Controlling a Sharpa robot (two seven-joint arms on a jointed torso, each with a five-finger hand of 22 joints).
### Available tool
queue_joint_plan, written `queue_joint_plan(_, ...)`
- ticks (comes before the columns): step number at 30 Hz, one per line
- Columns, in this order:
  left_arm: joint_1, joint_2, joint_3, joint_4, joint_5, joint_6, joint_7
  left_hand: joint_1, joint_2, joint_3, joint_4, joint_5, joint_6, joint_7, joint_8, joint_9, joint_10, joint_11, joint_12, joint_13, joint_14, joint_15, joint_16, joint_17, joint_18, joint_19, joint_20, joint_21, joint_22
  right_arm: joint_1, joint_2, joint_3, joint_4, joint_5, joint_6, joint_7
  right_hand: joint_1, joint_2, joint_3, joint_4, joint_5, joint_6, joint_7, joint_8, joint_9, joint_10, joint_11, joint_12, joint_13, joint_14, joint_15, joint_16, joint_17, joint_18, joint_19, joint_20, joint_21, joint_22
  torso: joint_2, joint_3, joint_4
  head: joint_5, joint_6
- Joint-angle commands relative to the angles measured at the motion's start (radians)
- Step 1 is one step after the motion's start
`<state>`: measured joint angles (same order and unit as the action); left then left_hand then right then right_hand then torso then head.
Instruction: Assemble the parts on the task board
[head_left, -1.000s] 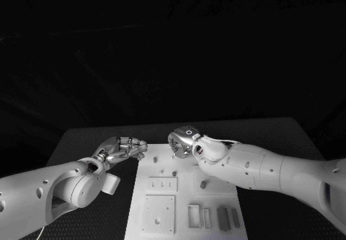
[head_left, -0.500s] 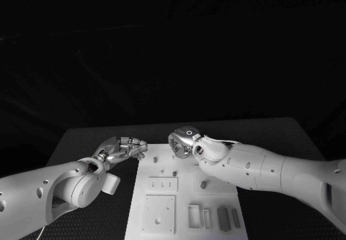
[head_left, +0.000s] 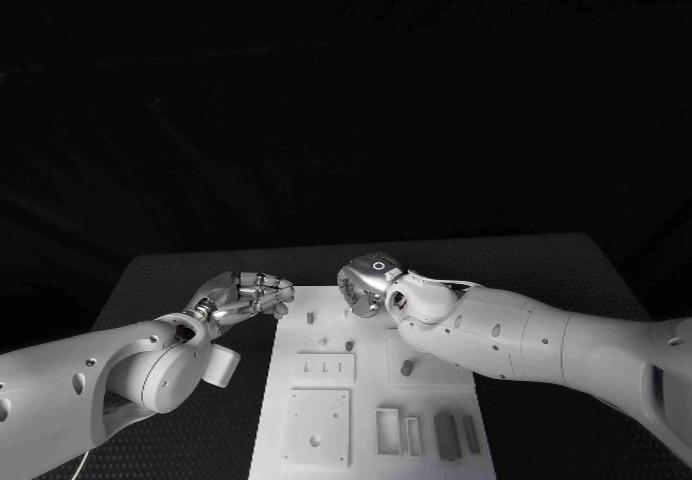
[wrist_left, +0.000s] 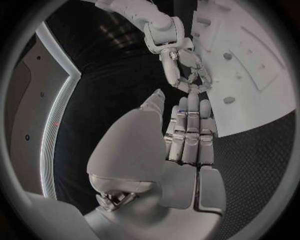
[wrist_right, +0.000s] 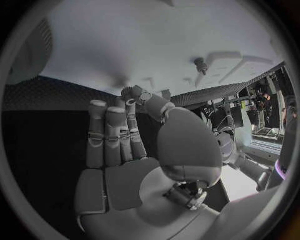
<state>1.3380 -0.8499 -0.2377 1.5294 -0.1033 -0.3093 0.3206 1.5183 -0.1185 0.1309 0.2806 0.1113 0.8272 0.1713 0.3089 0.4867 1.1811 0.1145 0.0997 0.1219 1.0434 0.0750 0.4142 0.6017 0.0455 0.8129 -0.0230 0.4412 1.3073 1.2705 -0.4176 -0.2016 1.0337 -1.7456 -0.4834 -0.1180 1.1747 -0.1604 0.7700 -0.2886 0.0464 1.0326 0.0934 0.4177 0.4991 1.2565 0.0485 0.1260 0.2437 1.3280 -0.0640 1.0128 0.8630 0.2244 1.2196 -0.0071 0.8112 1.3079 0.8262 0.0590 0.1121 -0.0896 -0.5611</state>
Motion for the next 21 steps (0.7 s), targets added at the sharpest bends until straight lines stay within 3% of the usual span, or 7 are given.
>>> queue_joint_plan(1,0.001,0.002,0.001,0.001,0.004,0.014,0.006,0.01,0.003,-0.001,0.006,-0.003,0.002,0.006,-0.006,0.002,0.0,0.008,-0.005,0.0,-0.002,0.002,-0.007,0.002,0.02,-0.008,0.0,0.004,0.012,-0.008,-0.003,-0.005,-0.004,-0.011,0.05,-0.005,0.01,-0.004,0.008,0.0,0.002,0.008,0.001,0.003,0.002,0.076,-0.01,0.002,0.005,-0.014,-0.009,0.007,-0.002,0.037,-0.004,-0.003,0.005,0.021,0.0,0.0005,0.0002,0.0,-0.001)
queue_joint_plan(6,0.001,0.002,0.001,0.001,0.004,0.014,0.006,0.01,0.003,-0.002,0.006,-0.003,0.002,0.006,-0.007,0.002,-0.001,0.008,-0.006,0.0,-0.002,0.002,-0.007,0.002,0.02,-0.009,0.0,0.004,0.012,-0.008,0.003,-0.005,-0.011,0.017,0.059,0.002,0.007,-0.01,0.011,0.001,0.002,-0.007,0.007,-0.008,0.0,0.06,-0.004,-0.01,0.005,-0.018,-0.004,0.006,-0.004,0.037,-0.011,-0.002,0.004,0.02,0.0,-0.0001,0.0002,-0.001,0.001)
queue_joint_plan(11,0.001,0.003,0.001,0.001,0.004,0.014,0.005,0.01,0.003,-0.002,0.006,-0.003,0.001,0.006,-0.007,0.002,-0.001,0.008,-0.007,0.0,-0.002,0.002,-0.007,0.002,0.02,-0.009,0.0,0.005,0.012,-0.008,0.007,-0.005,-0.018,0.043,0.063,0.008,-0.011,-0.053,0.008,0.008,0.003,-0.093,0.044,-0.061,-0.017,-0.032,0.028,-0.065,-0.011,-0.026,0.034,0.004,-0.011,0.037,-0.024,0.001,0.003,0.018,0.0,0.0002,0.0011,-0.002,0.0)
queue_joint_plan(13,0.001,0.003,0.001,0.0,0.004,0.014,0.005,0.01,0.003,-0.002,0.006,-0.003,0.001,0.006,-0.007,0.002,-0.001,0.008,-0.007,0.0,-0.002,0.002,-0.007,0.002,0.02,-0.009,0.0,0.005,0.012,-0.008,0.005,-0.005,-0.018,0.047,0.055,0.007,-0.022,-0.076,-0.005,0.011,0.002,-0.15,0.063,-0.094,-0.03,-0.088,0.052,-0.067,-0.026,-0.024,0.05,0.007,-0.013,0.037,-0.026,0.001,0.003,0.017,0.0,0.0,0.0009,-0.003,-0.001)
queue_joint_plan(21,0.001,0.0,0.001,0.0,0.004,0.014,0.005,0.01,0.003,-0.003,0.006,-0.004,0.001,0.007,-0.008,0.002,-0.001,0.008,-0.008,0.0,-0.002,0.002,-0.008,0.003,0.02,-0.009,0.0,0.005,0.012,-0.008,-0.012,-0.005,-0.003,0.053,0.021,0.004,-0.022,-0.115,-0.015,0.028,0.002,-0.2,0.058,-0.116,-0.041,-0.157,0.07,-0.064,-0.05,-0.031,0.068,0.009,-0.023,0.037,-0.033,0.002,-0.001,0.013,0.0,0.0001,0.0001,-0.003,0.0)
